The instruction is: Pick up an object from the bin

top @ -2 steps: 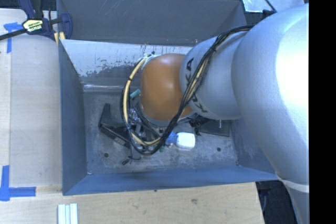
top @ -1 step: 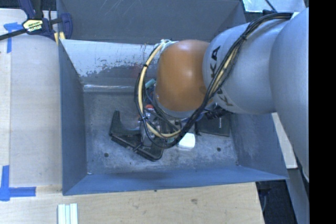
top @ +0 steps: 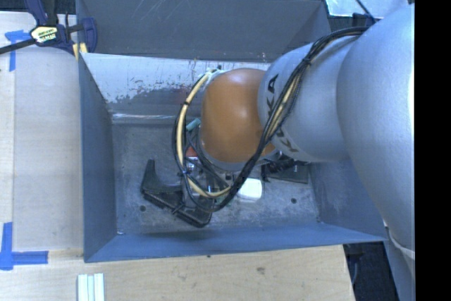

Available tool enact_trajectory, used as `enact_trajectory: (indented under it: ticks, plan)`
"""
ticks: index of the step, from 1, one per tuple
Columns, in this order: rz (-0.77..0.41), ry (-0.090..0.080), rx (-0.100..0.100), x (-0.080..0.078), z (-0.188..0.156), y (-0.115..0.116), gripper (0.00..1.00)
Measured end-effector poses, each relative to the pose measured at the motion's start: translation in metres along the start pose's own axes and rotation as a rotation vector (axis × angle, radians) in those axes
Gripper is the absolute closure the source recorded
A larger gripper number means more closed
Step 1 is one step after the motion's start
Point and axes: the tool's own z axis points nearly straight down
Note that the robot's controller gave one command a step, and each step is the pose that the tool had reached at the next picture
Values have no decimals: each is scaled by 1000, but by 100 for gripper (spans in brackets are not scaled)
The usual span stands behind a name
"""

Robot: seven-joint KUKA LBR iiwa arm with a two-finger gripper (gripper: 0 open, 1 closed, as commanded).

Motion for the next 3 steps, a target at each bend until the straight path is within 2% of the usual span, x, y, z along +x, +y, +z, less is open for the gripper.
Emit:
enact_trajectory:
  ticks: [1,2,3]
  plan:
    - [3,-9,-3,-3,-4,0,0]
    - [161,14,-4,-12,36,-2,0]
    - [161,18,-5,-11,35,-1,100]
